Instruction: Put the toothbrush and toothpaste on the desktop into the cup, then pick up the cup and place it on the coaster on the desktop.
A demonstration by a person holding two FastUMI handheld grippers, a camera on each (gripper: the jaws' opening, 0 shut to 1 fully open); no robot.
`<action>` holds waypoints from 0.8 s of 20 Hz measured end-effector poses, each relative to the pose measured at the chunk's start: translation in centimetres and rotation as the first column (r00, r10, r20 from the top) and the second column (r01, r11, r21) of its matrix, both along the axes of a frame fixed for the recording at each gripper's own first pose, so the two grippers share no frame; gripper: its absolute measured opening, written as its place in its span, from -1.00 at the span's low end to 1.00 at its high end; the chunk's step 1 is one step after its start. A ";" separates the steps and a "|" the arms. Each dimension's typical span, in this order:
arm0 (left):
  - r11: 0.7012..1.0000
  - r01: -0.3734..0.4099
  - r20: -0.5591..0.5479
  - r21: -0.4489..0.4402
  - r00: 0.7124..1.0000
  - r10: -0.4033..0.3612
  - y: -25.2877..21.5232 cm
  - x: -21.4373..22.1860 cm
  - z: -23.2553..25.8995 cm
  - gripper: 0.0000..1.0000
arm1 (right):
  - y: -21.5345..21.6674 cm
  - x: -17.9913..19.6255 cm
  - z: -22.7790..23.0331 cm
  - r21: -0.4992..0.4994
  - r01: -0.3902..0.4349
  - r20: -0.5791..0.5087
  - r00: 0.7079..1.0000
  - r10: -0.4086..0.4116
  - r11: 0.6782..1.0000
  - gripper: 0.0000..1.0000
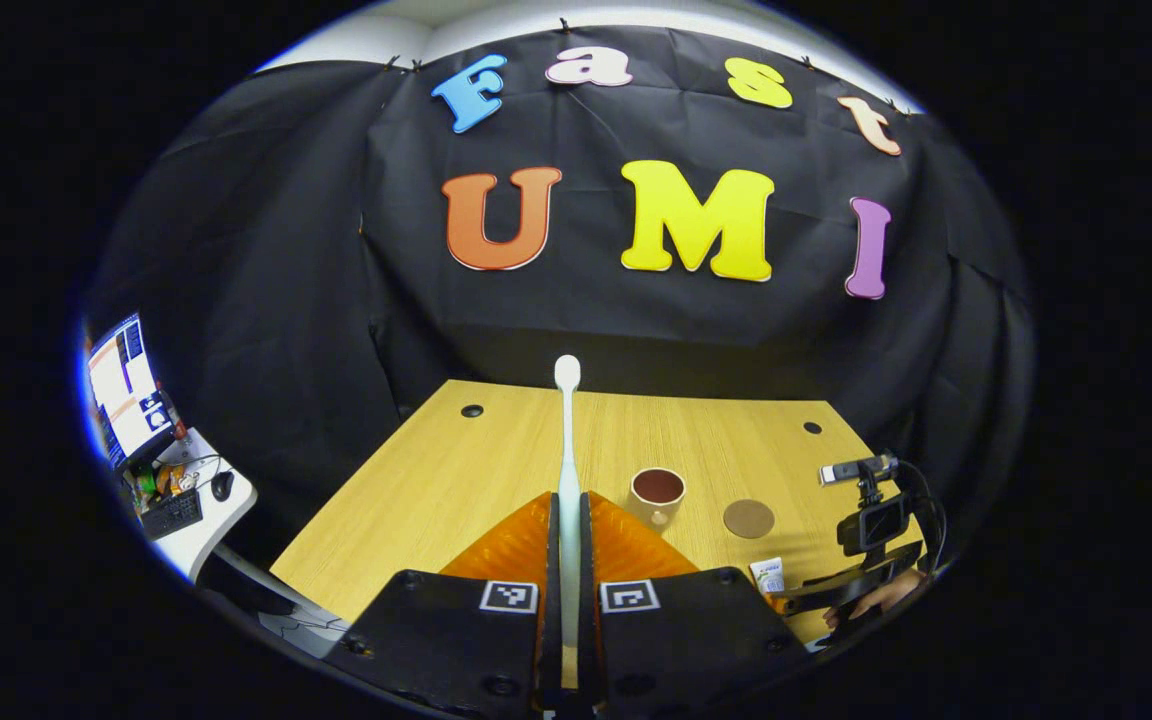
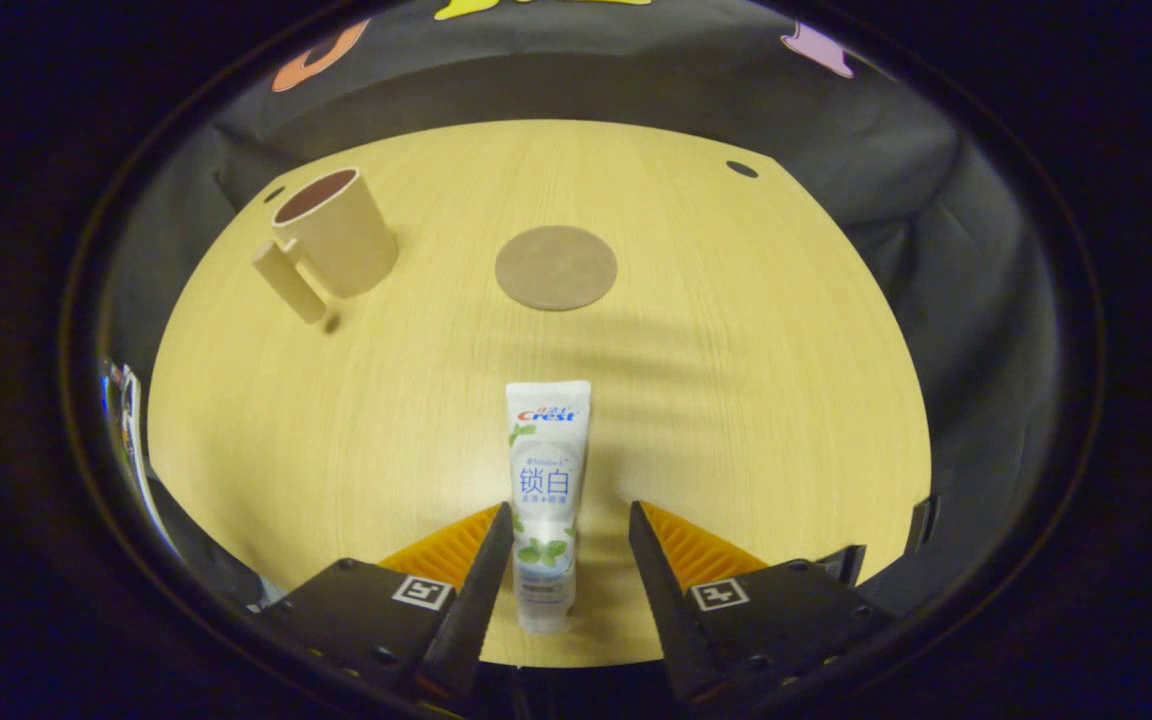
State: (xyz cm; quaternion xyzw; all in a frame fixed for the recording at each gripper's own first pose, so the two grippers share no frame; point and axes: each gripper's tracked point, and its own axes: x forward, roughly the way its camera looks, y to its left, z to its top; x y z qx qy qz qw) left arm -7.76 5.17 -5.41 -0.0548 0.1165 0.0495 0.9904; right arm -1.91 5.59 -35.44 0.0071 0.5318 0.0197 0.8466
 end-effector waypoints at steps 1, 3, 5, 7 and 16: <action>1.000 -0.002 0.020 -0.004 1.000 0.002 0.4 0.0 1.0 -0.83 | 0.4 -0.1 -0.3 -0.001 -0.002 -0.008 1.000 0.002 1.000 0.31; 1.000 -0.008 0.069 0.002 0.998 0.008 0.9 0.3 3.1 -0.82 | 0.8 -0.2 -0.6 0.005 -0.005 -0.012 1.000 0.005 1.000 0.22; 1.000 -0.002 0.114 0.021 0.993 0.000 1.0 0.6 5.0 -0.82 | 0.8 -0.3 -1.3 -0.017 -0.004 -0.031 1.000 0.003 1.000 -0.06; 1.000 0.007 0.143 0.026 0.990 -0.011 0.9 1.2 6.4 -0.82 | 1.3 -0.3 -1.7 -0.013 0.000 -0.039 0.999 0.000 1.000 -0.19; 0.998 0.052 0.177 0.032 0.983 -0.057 0.9 5.8 9.1 -0.83 | 0.8 1.3 3.5 0.088 -0.025 0.217 0.976 0.006 0.996 -0.36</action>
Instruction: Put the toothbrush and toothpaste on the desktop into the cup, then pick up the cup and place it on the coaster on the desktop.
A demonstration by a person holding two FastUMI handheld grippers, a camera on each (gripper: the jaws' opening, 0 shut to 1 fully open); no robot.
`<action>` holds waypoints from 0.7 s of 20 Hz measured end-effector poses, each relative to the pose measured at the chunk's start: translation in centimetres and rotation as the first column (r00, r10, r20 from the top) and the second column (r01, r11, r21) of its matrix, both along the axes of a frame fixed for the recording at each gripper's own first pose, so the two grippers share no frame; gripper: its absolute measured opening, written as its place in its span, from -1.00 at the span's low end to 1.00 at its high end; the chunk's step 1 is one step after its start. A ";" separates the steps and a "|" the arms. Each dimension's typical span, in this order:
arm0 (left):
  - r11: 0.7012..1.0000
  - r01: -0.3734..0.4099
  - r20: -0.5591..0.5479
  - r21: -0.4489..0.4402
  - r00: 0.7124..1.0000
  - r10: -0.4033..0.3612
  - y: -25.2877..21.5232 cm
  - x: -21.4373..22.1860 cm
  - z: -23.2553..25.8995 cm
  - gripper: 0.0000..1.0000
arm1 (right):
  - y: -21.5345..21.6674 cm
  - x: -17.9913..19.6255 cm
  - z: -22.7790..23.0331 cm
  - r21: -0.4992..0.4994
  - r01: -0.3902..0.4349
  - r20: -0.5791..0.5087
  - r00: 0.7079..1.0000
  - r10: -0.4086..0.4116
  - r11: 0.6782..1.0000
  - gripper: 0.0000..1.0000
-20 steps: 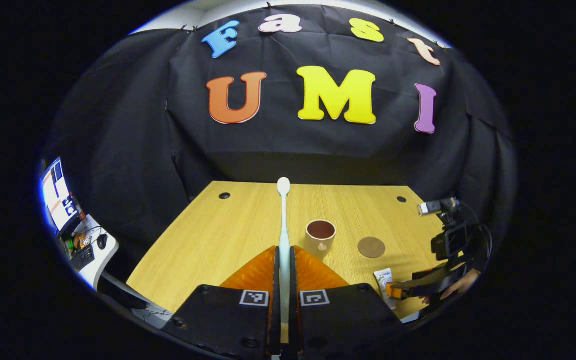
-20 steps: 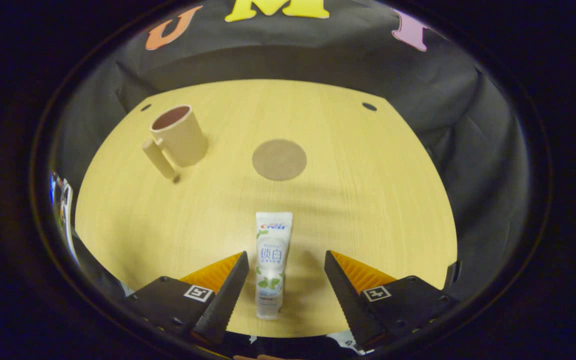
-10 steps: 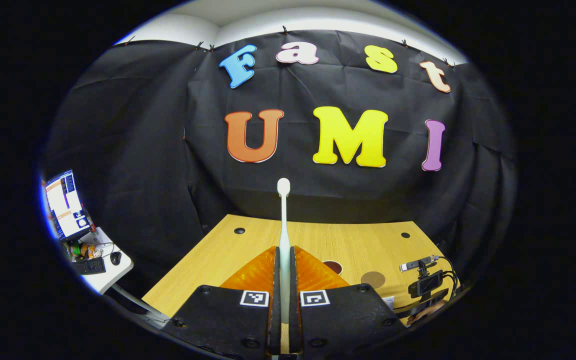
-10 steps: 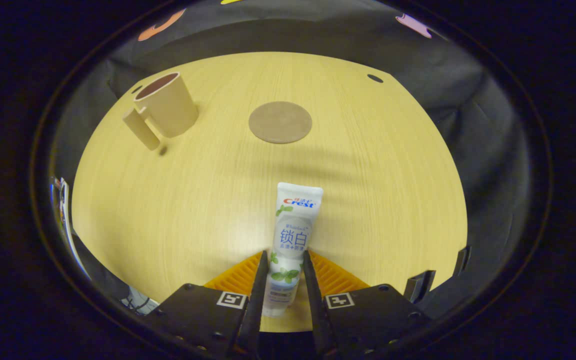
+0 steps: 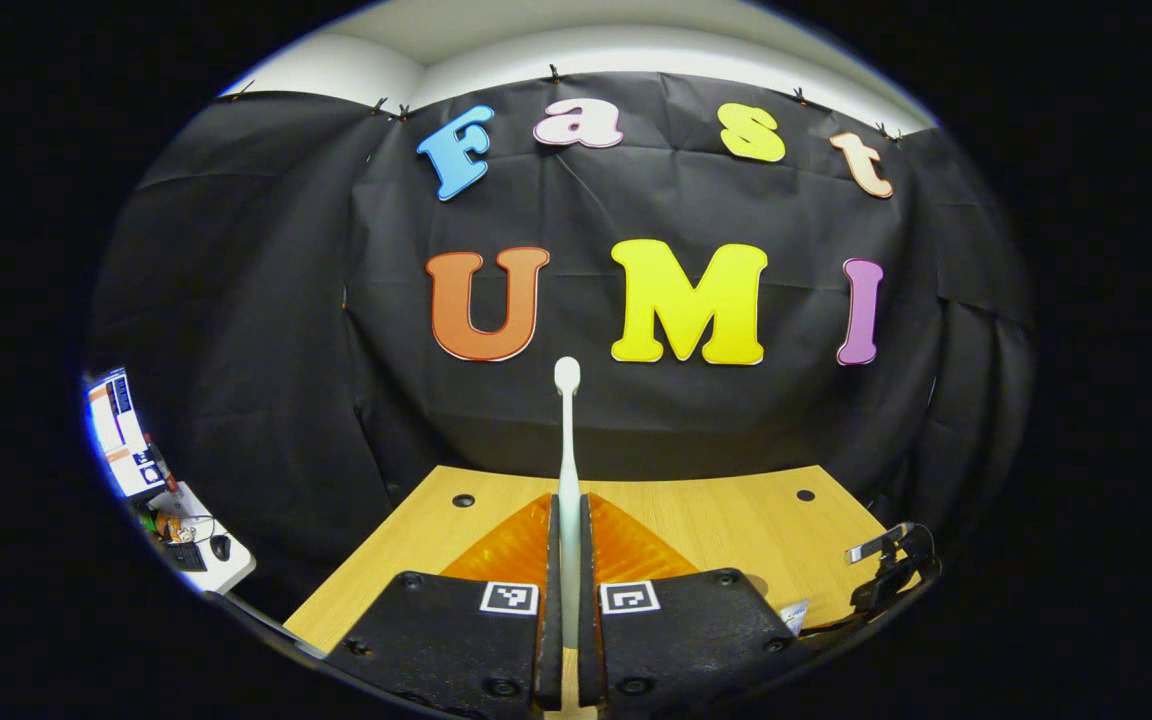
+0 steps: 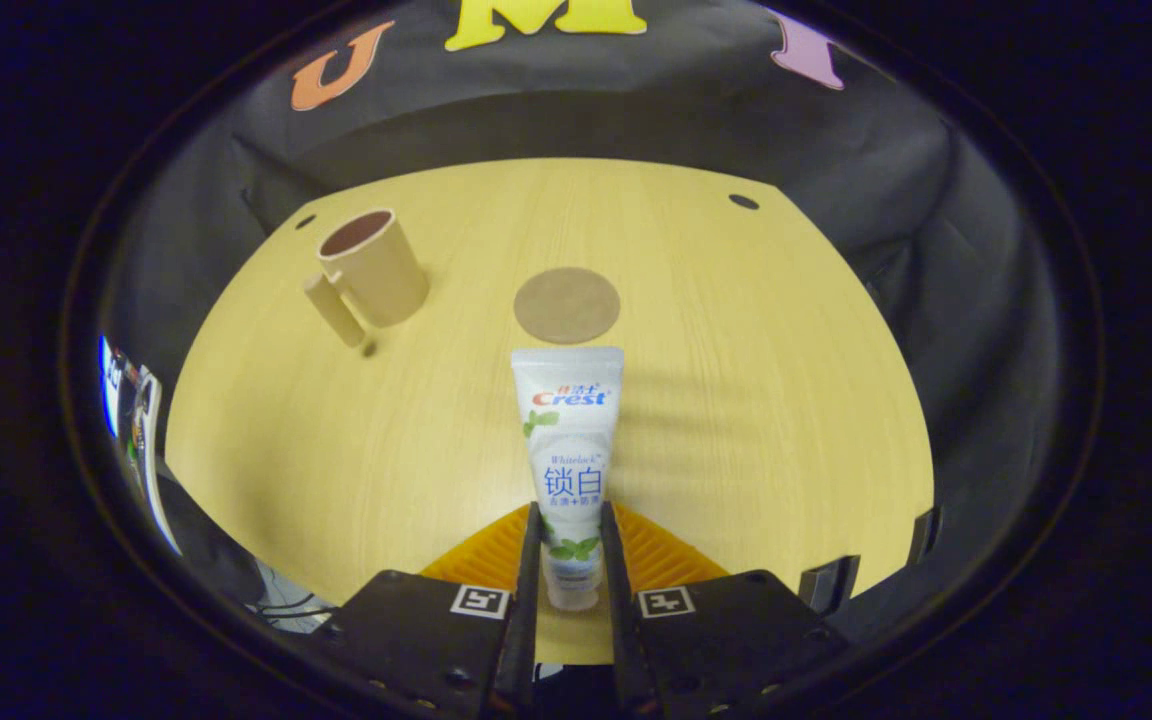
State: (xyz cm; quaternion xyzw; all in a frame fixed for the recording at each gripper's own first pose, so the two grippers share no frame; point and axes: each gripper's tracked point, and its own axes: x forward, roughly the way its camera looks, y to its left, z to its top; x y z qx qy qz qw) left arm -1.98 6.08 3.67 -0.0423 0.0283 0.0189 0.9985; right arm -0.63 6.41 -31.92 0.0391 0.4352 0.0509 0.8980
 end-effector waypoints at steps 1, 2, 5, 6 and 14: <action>1.000 0.014 -0.003 -0.011 1.000 -0.014 -0.3 0.6 0.1 -0.83 | -0.6 0.6 2.2 0.003 0.010 0.073 0.997 -0.010 1.000 -0.43; 1.000 0.023 -0.009 -0.019 1.000 -0.023 -0.3 1.2 0.1 -0.82 | -1.1 1.5 4.5 0.007 0.016 0.161 0.987 -0.017 1.000 -0.58; 0.998 0.041 -0.024 -0.053 0.999 -0.043 -0.5 2.8 -0.2 -0.82 | -1.4 2.9 10.8 0.020 0.008 0.358 0.934 -0.015 1.000 -0.64; 0.997 0.049 -0.028 -0.062 0.998 -0.050 -0.8 3.3 -0.4 -0.82 | -1.5 2.8 11.7 0.002 0.006 0.372 0.928 -0.006 1.000 -0.53; 0.995 0.084 -0.038 -0.047 0.996 -0.086 -1.5 5.0 -1.2 -0.82 | -1.3 2.5 6.6 -0.032 -0.017 0.225 0.974 0.024 0.999 -0.63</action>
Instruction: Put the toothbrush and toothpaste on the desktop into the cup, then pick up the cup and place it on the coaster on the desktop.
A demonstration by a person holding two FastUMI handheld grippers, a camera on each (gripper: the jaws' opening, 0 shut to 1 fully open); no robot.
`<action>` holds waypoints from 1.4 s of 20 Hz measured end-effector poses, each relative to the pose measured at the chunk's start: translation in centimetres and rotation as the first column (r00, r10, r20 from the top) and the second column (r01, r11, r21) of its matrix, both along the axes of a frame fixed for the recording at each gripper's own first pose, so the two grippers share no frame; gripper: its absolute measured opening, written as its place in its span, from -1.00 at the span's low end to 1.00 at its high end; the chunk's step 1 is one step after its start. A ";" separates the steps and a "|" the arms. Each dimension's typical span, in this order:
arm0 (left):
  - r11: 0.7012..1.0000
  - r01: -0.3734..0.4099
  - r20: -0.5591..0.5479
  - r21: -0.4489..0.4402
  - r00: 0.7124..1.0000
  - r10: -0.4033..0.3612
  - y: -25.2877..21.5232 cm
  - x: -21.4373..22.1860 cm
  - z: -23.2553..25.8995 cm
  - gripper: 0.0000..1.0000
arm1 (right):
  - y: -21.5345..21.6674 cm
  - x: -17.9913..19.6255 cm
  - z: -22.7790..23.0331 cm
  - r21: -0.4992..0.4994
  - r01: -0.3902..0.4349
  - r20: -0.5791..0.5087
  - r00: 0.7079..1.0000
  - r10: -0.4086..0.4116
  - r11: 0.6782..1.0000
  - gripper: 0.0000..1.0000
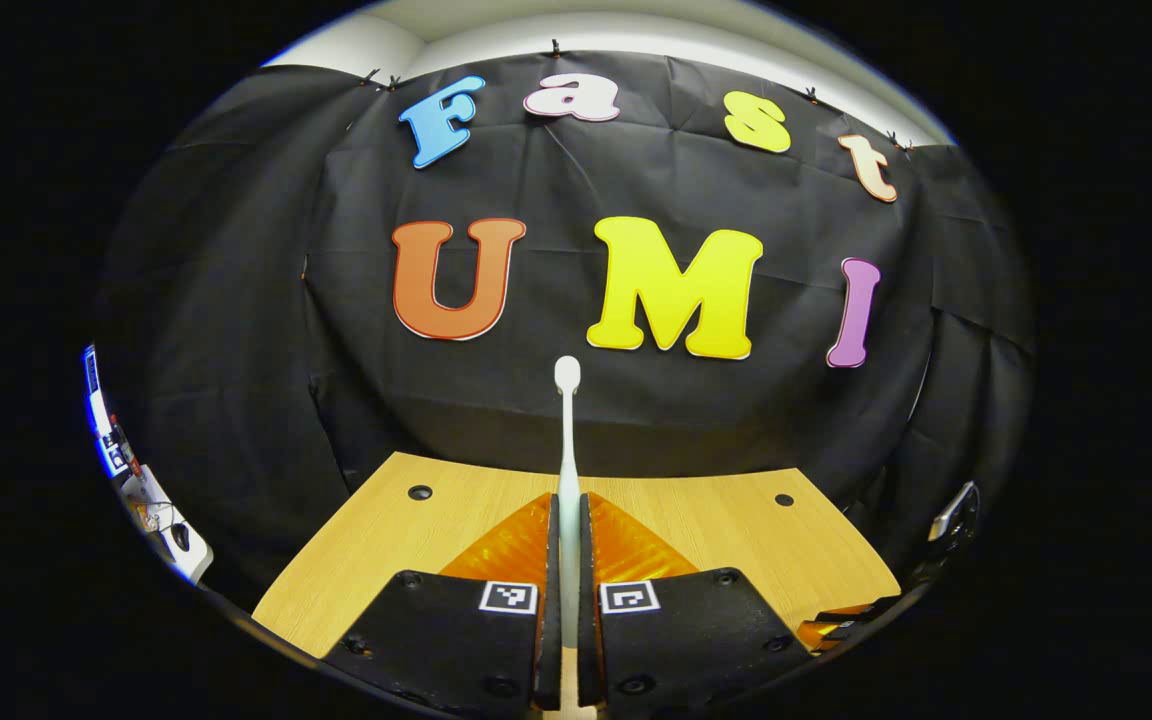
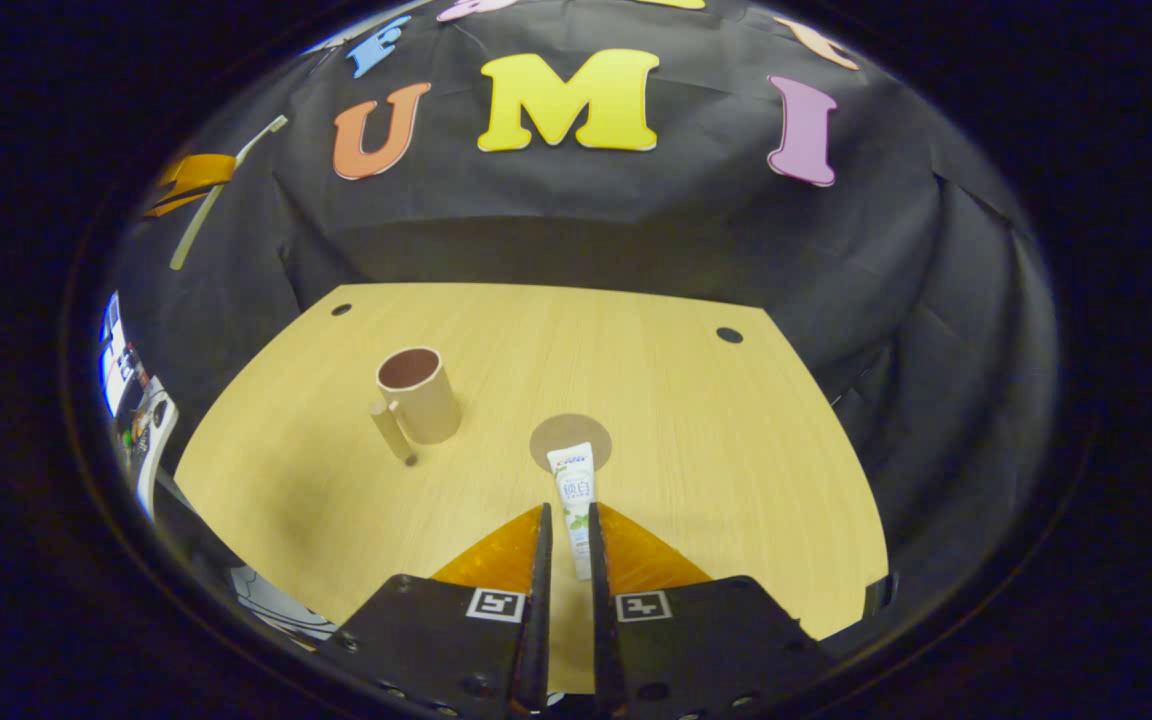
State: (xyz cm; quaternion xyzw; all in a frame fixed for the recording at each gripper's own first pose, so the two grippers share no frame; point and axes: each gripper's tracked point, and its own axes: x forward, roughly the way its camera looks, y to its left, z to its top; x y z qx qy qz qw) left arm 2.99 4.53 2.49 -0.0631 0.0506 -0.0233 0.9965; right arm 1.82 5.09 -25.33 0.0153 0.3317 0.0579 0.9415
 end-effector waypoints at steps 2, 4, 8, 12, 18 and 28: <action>1.000 -0.004 -0.002 0.016 1.000 0.004 0.1 -0.4 -0.2 -0.82 | 0.0 0.9 -2.0 0.011 0.002 -0.057 0.998 -0.001 1.000 -0.59; 0.999 -0.015 0.001 0.035 1.000 0.015 0.6 -0.9 -0.3 -0.82 | 0.0 2.1 -3.9 -0.006 -0.012 -0.101 0.995 0.012 1.000 -0.43; 0.998 -0.045 -0.008 0.048 0.999 0.045 0.9 -2.3 -0.8 -0.82 | 0.3 4.0 -7.6 -0.037 -0.058 -0.186 0.981 0.050 0.998 -0.05; 0.994 -0.079 -0.025 0.073 0.996 0.081 1.3 -4.2 -1.6 -0.82 | 0.9 4.8 -10.7 -0.059 -0.107 -0.271 0.959 0.087 0.992 0.01; 0.992 -0.107 -0.057 0.073 0.992 0.111 1.4 -5.8 -2.1 -0.81 | 1.0 5.0 -12.8 -0.063 -0.166 -0.353 0.926 0.133 0.984 -0.16; 0.999 -0.034 -0.008 0.010 0.999 0.035 -1.3 -2.9 -0.4 -0.80 | -0.2 3.8 4.7 0.080 -0.171 0.113 0.980 0.162 0.982 -0.67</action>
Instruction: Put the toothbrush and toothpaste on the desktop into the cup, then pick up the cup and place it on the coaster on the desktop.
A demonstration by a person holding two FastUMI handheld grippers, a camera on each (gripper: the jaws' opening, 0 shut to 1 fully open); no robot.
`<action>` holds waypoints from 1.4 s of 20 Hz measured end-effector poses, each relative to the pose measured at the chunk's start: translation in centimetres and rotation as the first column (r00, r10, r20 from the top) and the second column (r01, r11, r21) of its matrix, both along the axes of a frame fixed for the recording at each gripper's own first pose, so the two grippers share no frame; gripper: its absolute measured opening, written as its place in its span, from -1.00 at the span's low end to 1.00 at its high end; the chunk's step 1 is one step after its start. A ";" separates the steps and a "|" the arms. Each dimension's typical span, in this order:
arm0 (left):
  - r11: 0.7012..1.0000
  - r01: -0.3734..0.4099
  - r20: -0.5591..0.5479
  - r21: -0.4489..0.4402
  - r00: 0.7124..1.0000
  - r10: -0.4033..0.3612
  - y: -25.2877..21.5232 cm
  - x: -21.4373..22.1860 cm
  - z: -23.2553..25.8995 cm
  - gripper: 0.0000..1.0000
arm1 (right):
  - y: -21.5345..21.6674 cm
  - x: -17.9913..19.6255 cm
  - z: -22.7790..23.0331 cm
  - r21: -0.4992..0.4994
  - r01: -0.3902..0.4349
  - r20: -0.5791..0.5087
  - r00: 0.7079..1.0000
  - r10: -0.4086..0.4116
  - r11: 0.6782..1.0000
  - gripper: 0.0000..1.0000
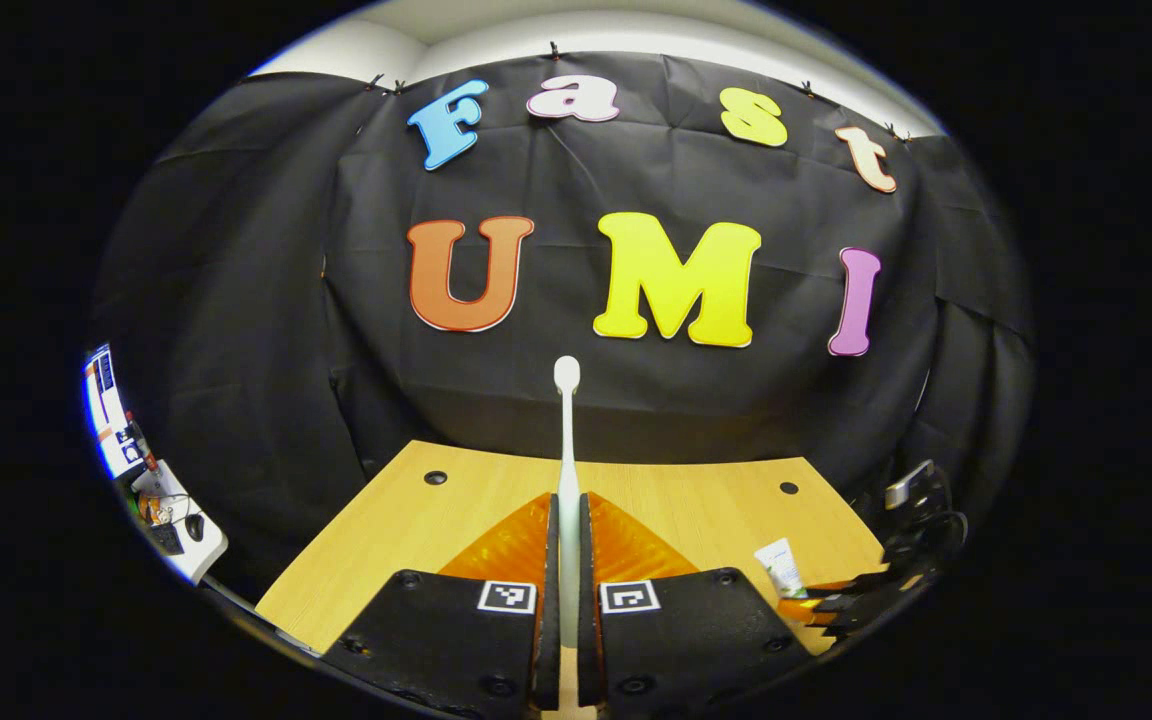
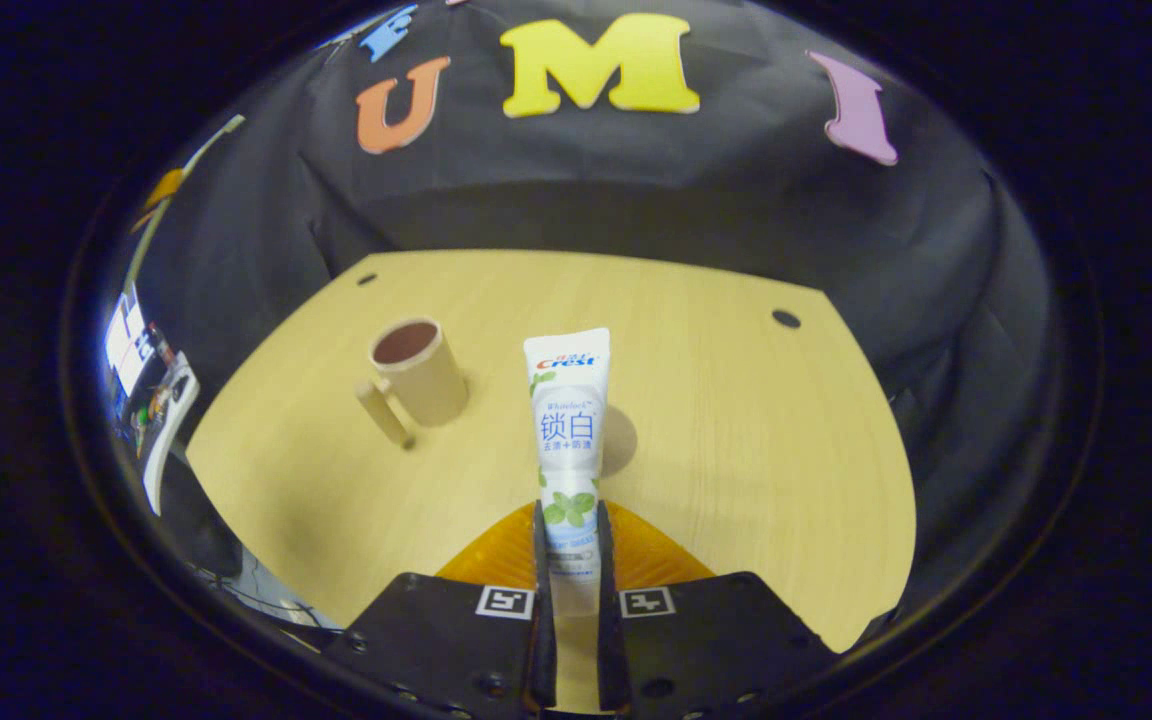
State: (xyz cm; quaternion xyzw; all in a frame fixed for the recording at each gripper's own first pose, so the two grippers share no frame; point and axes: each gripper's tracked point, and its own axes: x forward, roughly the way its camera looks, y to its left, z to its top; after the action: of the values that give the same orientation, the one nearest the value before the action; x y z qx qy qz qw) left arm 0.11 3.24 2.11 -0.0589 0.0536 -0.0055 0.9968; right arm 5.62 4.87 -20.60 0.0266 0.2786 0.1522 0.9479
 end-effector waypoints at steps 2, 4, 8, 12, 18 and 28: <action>0.999 0.037 0.029 -0.001 0.999 -0.037 -0.8 1.4 0.5 -0.81 | 0.0 -1.5 7.1 0.052 0.004 0.161 0.987 -0.013 0.999 -0.67; 0.997 0.076 0.067 -0.005 0.995 -0.076 -1.8 3.0 1.1 -0.81 | 0.1 -2.6 11.9 0.100 0.017 0.255 0.966 -0.042 0.995 -0.67; 0.990 0.138 0.084 0.023 0.987 -0.139 -4.3 7.3 -0.5 -0.81 | -1.2 -4.2 17.9 0.144 0.042 0.358 0.929 -0.092 0.989 -0.67; 0.984 0.180 0.064 0.015 0.981 -0.181 -6.8 11.2 -3.8 -0.81 | -2.7 -4.5 19.7 0.149 0.100 0.373 0.916 -0.150 0.984 -0.68; 0.987 0.161 0.067 0.007 0.985 -0.161 -7.9 16.0 -8.1 -0.80 | -3.9 -4.7 17.5 0.101 0.200 0.306 0.926 -0.221 0.975 -0.68; 0.989 0.149 0.048 0.015 0.988 -0.149 -10.1 19.0 -14.1 -0.75 | -8.4 -5.2 14.7 0.057 0.335 0.209 0.917 -0.340 0.940 -0.67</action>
State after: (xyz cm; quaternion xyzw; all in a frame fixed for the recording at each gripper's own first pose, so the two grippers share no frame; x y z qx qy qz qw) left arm 19.07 -6.84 -12.02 -0.0490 0.0336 -0.0812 0.9949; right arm 0.42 -3.50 -5.89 0.0672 0.1638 -0.0088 0.9842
